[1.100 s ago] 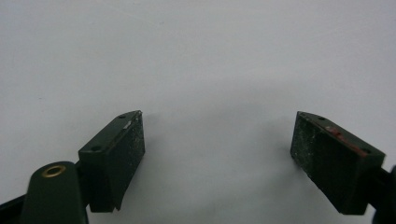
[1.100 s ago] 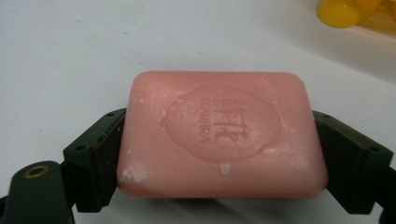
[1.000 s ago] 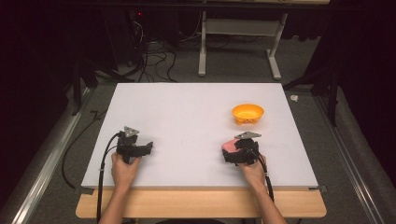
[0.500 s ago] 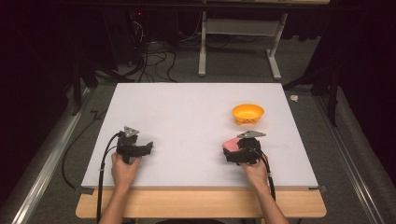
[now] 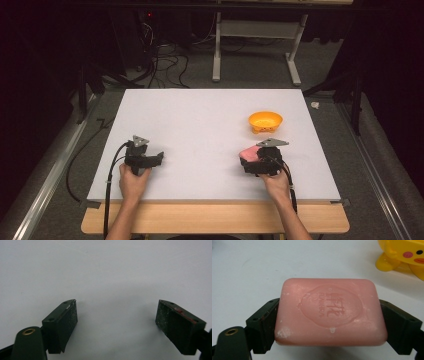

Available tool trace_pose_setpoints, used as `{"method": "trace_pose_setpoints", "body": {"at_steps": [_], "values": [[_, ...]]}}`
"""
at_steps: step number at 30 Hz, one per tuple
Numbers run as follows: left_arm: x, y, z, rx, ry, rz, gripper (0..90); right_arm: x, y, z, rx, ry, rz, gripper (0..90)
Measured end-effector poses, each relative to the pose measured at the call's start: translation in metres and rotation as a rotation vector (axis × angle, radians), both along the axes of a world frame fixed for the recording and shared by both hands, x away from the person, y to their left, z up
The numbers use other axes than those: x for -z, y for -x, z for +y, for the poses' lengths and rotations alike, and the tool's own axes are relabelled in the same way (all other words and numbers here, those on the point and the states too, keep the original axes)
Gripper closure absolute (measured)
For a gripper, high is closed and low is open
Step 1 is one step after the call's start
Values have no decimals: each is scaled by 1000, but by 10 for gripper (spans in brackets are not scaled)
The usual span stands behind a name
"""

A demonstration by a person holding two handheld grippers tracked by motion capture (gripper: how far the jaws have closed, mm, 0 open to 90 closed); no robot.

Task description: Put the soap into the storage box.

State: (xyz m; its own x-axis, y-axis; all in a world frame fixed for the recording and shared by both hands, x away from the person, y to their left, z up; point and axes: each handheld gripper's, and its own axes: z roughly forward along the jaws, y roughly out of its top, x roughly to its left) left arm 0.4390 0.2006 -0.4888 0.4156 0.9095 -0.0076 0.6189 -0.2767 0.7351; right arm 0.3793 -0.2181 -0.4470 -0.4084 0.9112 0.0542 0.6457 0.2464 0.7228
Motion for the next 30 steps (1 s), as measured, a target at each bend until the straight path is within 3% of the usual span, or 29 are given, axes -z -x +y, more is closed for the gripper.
{"method": "trace_pose_setpoints", "body": {"at_steps": [30], "values": [[0,0,0,-1,1,-1,180,-31,4,-11,-12,-40,-30,137]]}}
